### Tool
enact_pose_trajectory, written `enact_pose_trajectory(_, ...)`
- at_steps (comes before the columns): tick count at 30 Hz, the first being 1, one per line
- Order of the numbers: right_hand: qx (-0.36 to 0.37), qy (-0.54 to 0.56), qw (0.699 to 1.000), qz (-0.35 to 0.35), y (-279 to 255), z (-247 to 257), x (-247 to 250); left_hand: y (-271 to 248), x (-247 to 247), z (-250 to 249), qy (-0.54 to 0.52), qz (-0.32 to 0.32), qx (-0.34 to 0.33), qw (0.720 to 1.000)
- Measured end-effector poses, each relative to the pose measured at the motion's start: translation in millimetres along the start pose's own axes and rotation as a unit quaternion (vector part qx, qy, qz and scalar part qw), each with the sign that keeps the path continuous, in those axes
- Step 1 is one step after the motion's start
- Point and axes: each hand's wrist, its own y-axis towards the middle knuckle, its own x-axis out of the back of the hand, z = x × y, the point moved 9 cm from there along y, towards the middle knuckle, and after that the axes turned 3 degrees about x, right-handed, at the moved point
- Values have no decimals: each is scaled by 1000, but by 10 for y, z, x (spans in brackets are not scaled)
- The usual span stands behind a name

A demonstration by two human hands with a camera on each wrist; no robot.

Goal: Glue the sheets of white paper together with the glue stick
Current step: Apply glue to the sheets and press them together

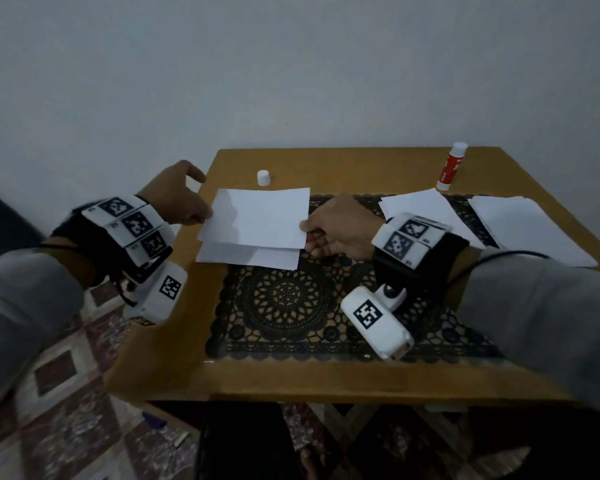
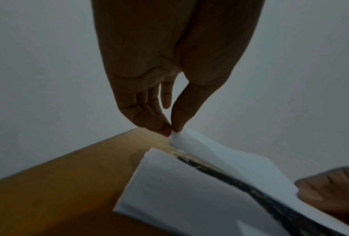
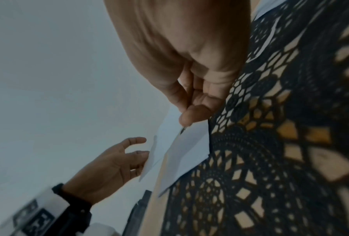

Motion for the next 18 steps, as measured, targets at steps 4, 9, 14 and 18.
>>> enact_pose_trajectory(4,-17,-81,997,-8,83,-22,-101,36,-109,139,33,-8,3,999)
enact_pose_trajectory(9,18,-143,989,-35,93,53,18,54,-171,221,90,-9,-16,996)
enact_pose_trajectory(14,36,-60,998,6,6,29,-36,-25,-329,222,146,45,-9,988)
enact_pose_trajectory(18,65,-57,996,31,-61,55,-89,-150,-428,121,216,69,-34,973)
